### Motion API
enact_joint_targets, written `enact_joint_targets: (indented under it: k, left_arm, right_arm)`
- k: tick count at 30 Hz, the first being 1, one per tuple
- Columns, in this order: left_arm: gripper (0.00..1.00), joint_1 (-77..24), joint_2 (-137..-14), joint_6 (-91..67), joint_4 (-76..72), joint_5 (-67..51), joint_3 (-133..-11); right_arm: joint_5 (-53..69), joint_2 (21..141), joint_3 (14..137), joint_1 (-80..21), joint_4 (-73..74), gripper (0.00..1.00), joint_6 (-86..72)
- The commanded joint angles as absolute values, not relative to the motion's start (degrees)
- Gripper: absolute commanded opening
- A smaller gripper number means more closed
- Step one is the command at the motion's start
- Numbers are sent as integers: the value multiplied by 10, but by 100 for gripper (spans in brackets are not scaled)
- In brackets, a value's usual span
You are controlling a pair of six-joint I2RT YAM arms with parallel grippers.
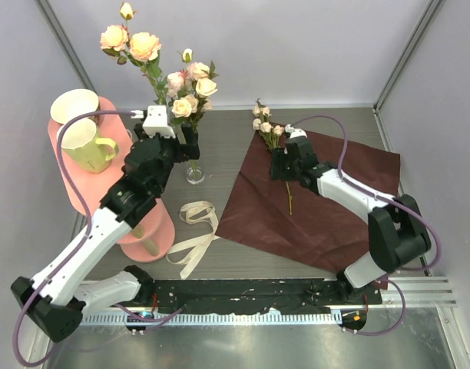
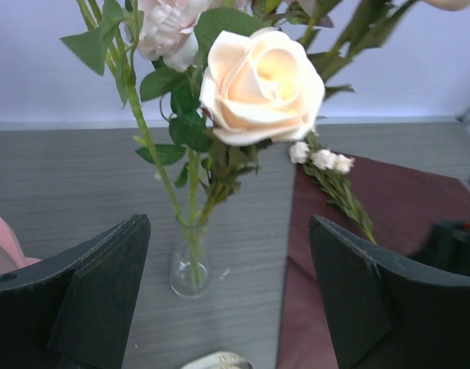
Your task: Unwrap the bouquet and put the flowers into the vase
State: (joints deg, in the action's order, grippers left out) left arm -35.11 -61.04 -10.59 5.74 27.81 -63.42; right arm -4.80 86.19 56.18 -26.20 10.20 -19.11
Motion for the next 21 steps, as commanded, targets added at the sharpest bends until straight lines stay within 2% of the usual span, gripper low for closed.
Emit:
enact_joint_targets:
  k: [1,6,10,13,16,19,21]
  left_arm:
    - [89,-349,-535,-210,186,186,-667]
    - [89,-349,-497,-253,254,36,-696]
    - [89,-349,-497,-269,287,-29,-729]
    - [89,-349,-496,-273,287,-41,-740]
    - [89,-349,-500,-278,280,-45,-750]
    - [89,-349,-503,-287,268,-54,-753]
    - [89,-348,-505,-291,262,-61,-753]
  right_arm:
    - [-135,923,631,-263,124,64,-152]
    - [-176,997,663,-250,127,58,-139]
    - [-164,1035,679,-233,112,54,-130]
    - [-144,1063,684,-225,93,47,-116]
    - [-144,1087,695,-219,98,37,-113]
    - [-138,1089,697,-218,91,20,-102]
    - [-130,1086,698,-218,87,13,-93]
